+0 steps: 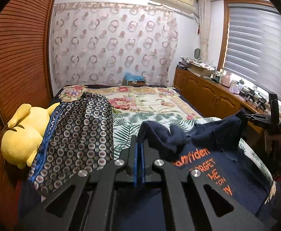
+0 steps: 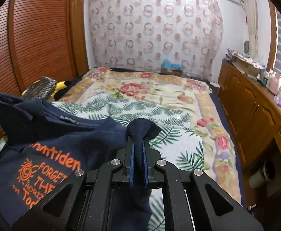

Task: Fold small clothes

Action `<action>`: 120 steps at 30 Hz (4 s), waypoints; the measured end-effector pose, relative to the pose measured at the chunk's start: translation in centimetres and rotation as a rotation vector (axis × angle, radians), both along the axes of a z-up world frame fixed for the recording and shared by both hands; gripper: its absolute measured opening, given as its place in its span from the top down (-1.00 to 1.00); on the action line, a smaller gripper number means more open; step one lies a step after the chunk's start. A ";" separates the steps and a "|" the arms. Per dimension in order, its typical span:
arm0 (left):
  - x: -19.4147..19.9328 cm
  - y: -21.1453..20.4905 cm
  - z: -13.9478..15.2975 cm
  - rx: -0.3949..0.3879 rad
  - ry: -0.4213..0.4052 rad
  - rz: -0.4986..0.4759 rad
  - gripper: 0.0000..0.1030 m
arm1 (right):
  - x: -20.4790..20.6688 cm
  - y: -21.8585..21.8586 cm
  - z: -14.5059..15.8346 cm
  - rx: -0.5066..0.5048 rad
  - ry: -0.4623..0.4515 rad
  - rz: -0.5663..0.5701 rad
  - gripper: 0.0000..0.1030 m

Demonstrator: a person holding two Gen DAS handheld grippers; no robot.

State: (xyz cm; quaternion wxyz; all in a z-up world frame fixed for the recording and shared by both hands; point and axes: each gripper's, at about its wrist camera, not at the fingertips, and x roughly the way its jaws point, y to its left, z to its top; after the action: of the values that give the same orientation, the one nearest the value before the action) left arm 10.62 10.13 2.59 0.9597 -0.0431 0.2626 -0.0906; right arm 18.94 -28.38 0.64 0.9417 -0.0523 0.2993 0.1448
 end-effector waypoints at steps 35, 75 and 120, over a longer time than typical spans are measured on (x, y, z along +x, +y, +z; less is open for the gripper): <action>-14.7 4.1 -4.5 -0.050 0.075 0.057 0.81 | -21.8 -3.2 -2.9 0.095 0.044 0.031 0.90; -6.5 6.6 -4.7 0.038 0.152 0.084 -0.03 | -9.4 -0.9 -9.4 -0.070 0.207 -0.035 0.02; -0.9 2.5 -12.5 0.090 0.335 -0.035 0.11 | -8.9 -1.0 -10.9 -0.037 0.241 -0.038 -0.07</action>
State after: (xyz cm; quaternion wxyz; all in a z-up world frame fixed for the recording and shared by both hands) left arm 9.67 12.64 -9.95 0.9018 -0.0100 0.4233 -0.0870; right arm 10.05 -29.40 -10.25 0.9003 -0.0464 0.4138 0.1267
